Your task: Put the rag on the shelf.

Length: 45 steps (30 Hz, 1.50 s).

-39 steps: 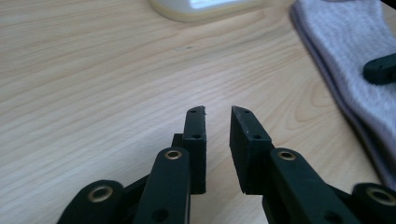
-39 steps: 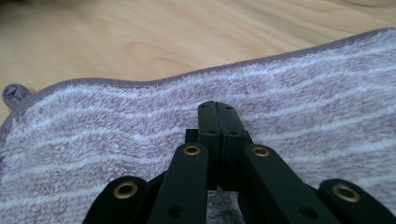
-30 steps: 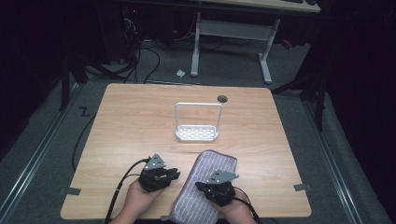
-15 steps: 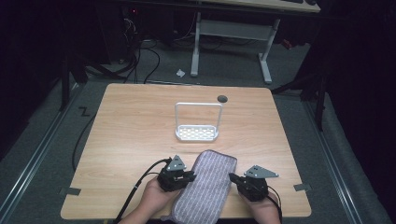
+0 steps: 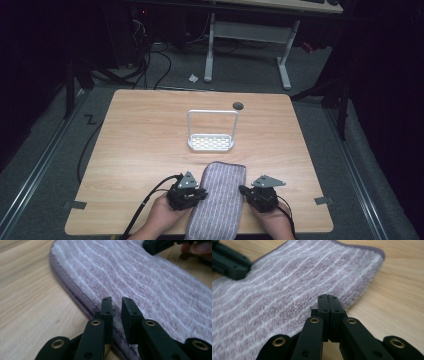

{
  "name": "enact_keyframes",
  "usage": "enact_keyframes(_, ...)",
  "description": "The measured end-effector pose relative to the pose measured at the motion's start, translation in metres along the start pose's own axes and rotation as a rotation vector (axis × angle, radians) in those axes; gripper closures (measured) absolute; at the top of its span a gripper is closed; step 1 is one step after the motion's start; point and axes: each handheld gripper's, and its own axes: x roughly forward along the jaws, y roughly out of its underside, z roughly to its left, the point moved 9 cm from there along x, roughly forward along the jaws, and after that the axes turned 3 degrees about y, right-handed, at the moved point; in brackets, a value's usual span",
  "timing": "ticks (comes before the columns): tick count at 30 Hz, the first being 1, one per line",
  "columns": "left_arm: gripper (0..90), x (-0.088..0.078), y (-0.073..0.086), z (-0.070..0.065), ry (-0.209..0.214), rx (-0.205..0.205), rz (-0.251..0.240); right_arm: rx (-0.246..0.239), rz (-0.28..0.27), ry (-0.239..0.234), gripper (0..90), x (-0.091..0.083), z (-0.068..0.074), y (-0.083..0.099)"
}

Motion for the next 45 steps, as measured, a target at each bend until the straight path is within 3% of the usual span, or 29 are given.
enact_keyframes(4, 79.5, -0.014, 0.013, -0.003, -0.004, -0.025, 0.0, -0.026, 0.002, -0.027, 89.8, 0.015, 0.01, -0.012)
enact_keyframes(5, 79.0, -0.022, 0.019, -0.005, 0.012, -0.046, 0.011, -0.043, 0.004, -0.048, 89.7, 0.021, 0.017, -0.017)
enact_keyframes(9, 73.1, -0.031, 0.024, -0.009, 0.039, -0.065, 0.019, -0.096, 0.006, -0.074, 89.5, 0.029, 0.03, -0.023)
enact_keyframes(11, 68.6, -0.043, 0.021, 0.002, -0.026, -0.073, -0.028, -0.116, 0.006, -0.081, 89.1, 0.03, 0.034, -0.023)
enact_keyframes(12, 68.1, -0.043, 0.021, 0.002, -0.026, -0.073, -0.028, -0.116, 0.006, -0.081, 89.1, 0.03, 0.034, -0.023)
enact_keyframes(13, 66.9, -0.048, 0.015, 0.021, -0.088, -0.12, -0.076, -0.127, 0.009, -0.091, 89.0, 0.029, 0.037, -0.022)
enact_keyframes(14, 64.5, -0.048, 0.011, 0.033, -0.133, -0.139, -0.101, -0.13, 0.006, -0.093, 88.9, 0.029, 0.037, -0.022)
enact_keyframes(15, 61.8, -0.048, 0.011, 0.033, -0.133, -0.139, -0.101, -0.13, 0.006, -0.093, 88.9, 0.029, 0.037, -0.022)
enact_keyframes(16, 61.8, -0.046, 0.007, 0.042, -0.155, -0.162, -0.115, -0.132, 0.007, -0.094, 88.9, 0.028, 0.037, -0.021)
enact_keyframes(17, 55.2, -0.036, 0.002, 0.057, -0.204, -0.183, -0.103, -0.134, 0.003, -0.096, 88.5, 0.027, 0.038, -0.02)
enact_keyframes(18, 52.4, -0.036, 0.002, 0.057, -0.204, -0.183, -0.103, -0.134, 0.003, -0.096, 88.5, 0.027, 0.038, -0.02)
enact_keyframes(20, 50.5, -0.026, -0.003, 0.066, -0.258, -0.178, -0.091, -0.136, 0.001, -0.095, 87.8, 0.025, 0.037, -0.019)
enact_keyframes(23, 48.0, -0.013, -0.008, 0.071, -0.3, -0.179, -0.066, -0.131, -0.002, -0.094, 85.7, 0.022, 0.037, -0.016)
enact_keyframes(29, 51.9, -0.003, -0.013, 0.07, -0.31, -0.197, -0.093, -0.122, 0.003, -0.09, 82.7, 0.014, 0.032, -0.008)
enact_keyframes(31, 58.4, -0.003, -0.013, 0.07, -0.308, -0.2, -0.097, -0.113, 0.004, -0.085, 81.9, 0.01, 0.03, -0.005)
enact_keyframes(36, 65.8, -0.002, -0.013, 0.068, -0.258, -0.211, -0.105, -0.104, 0.003, -0.07, 79.8, 0.005, 0.029, -0.002)
enact_keyframes(41, 71.2, -0.002, -0.013, 0.067, -0.232, -0.234, -0.107, -0.043, -0.049, -0.043, 69.8, 0.001, 0.025, -0.016)
enact_keyframes(45, 72.9, -0.002, -0.013, 0.067, -0.222, -0.235, -0.109, 0.01, -0.074, 0.0, 59.6, 0.014, 0.019, -0.039)
